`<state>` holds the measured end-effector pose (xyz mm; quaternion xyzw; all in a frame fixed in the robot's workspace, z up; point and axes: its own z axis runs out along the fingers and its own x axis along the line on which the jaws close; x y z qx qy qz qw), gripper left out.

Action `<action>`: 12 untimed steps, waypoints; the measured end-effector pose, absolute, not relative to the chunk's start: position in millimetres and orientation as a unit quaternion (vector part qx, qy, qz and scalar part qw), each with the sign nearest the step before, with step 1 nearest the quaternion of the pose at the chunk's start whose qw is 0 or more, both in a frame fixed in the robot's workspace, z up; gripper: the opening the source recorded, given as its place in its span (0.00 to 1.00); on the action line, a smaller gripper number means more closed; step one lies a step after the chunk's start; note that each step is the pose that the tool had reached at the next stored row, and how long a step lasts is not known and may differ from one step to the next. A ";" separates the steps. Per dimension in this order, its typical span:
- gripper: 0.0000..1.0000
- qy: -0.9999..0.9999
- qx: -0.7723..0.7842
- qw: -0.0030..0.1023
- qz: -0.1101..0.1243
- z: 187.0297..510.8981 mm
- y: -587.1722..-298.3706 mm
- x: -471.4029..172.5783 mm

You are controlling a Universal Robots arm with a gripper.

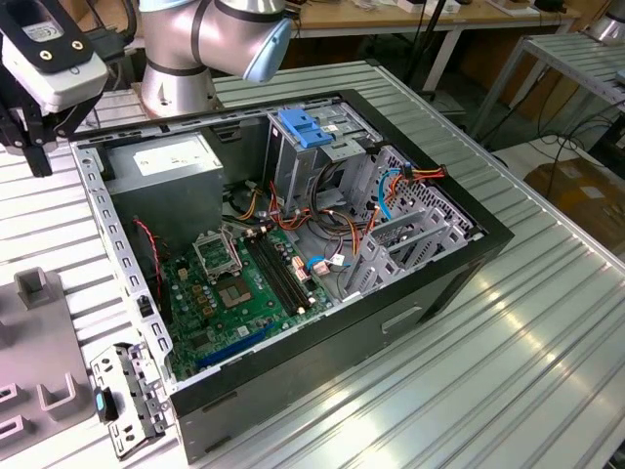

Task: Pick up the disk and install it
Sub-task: 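Reach for the disk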

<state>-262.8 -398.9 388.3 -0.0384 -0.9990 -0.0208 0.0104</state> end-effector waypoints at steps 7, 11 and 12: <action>0.11 -0.999 -0.038 0.012 -0.021 388.1 -398.9 -268.4; 0.11 -0.999 -0.038 0.013 -0.021 387.9 -398.9 -271.2; 0.11 -0.999 -0.038 0.014 -0.021 387.9 -398.9 -271.8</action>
